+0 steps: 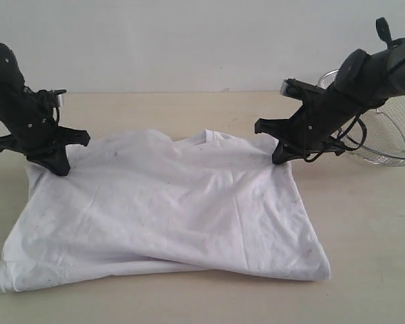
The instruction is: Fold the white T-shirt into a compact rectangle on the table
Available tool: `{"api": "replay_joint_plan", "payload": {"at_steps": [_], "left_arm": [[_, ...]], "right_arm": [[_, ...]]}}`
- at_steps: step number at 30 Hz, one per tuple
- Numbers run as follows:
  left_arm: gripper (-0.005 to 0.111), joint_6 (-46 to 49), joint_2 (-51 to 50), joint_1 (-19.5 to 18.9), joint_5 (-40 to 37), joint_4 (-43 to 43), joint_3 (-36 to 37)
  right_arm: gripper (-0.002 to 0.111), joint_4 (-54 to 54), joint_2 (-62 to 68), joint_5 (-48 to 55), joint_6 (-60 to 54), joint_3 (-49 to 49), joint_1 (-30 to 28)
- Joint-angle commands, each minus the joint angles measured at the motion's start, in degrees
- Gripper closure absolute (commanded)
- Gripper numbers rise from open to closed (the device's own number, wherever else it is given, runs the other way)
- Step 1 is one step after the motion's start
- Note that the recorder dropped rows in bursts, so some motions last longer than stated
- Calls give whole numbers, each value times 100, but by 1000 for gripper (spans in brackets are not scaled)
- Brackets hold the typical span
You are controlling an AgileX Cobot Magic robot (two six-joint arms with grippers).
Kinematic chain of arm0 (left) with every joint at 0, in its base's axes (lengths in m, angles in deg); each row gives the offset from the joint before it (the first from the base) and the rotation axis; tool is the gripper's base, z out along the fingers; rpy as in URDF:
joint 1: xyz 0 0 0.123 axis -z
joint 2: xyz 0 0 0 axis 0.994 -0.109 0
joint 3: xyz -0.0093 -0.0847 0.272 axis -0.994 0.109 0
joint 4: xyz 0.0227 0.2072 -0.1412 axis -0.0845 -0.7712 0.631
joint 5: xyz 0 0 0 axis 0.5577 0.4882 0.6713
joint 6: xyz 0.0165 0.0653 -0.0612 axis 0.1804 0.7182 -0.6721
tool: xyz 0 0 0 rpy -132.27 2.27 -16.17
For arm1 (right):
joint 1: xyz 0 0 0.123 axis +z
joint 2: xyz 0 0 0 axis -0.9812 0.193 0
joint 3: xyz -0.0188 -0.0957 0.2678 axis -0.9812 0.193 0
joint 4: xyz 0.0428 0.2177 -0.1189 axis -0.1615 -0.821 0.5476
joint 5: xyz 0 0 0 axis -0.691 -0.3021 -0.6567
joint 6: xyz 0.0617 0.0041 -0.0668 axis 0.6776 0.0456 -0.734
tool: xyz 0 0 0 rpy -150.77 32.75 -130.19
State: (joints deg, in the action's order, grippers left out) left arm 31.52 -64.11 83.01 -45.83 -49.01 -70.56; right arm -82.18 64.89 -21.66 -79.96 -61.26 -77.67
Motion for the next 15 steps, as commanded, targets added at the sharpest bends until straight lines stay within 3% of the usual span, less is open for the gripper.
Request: {"api": "replay_joint_plan", "payload": {"at_steps": [1, 15], "left_arm": [[102, -64, -224, -225, -153, -581, 94], [102, 25, 156, -223, -176, -387, 94]], "right_arm": [[109, 437, 66, -17, 3, 50, -127], [109, 334, -278, 4, 91, 50, -127]]}}
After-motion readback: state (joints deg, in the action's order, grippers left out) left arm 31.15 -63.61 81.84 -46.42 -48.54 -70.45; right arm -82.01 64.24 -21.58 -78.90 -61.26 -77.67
